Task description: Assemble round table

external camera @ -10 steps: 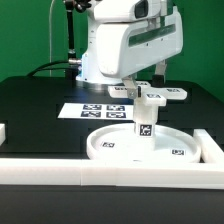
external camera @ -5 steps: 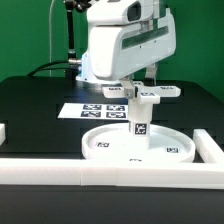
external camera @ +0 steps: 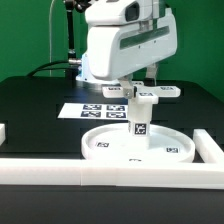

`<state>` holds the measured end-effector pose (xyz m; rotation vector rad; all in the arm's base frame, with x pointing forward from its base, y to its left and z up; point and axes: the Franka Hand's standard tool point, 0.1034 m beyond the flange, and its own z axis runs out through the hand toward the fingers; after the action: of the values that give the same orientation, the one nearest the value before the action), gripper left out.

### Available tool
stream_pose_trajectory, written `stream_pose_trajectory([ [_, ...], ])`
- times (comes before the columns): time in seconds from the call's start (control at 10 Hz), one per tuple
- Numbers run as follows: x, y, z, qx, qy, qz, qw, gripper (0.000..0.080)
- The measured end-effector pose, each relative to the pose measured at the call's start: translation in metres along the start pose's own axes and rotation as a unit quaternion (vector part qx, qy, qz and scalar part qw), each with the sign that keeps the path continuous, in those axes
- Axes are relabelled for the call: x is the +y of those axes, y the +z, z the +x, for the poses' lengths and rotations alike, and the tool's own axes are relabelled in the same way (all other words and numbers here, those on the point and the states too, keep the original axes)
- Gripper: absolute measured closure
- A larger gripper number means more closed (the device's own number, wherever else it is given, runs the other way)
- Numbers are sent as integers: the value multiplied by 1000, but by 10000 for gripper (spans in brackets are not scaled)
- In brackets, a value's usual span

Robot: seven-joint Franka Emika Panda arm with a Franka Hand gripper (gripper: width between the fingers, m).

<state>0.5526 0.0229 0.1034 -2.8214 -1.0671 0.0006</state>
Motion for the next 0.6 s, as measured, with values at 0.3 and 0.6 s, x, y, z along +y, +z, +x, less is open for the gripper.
stream_pose_trajectory([
  [0.3, -2, 1, -4, 15, 228, 3, 973, 355],
  [0.6, -2, 1, -3, 33, 374, -2, 927, 354],
])
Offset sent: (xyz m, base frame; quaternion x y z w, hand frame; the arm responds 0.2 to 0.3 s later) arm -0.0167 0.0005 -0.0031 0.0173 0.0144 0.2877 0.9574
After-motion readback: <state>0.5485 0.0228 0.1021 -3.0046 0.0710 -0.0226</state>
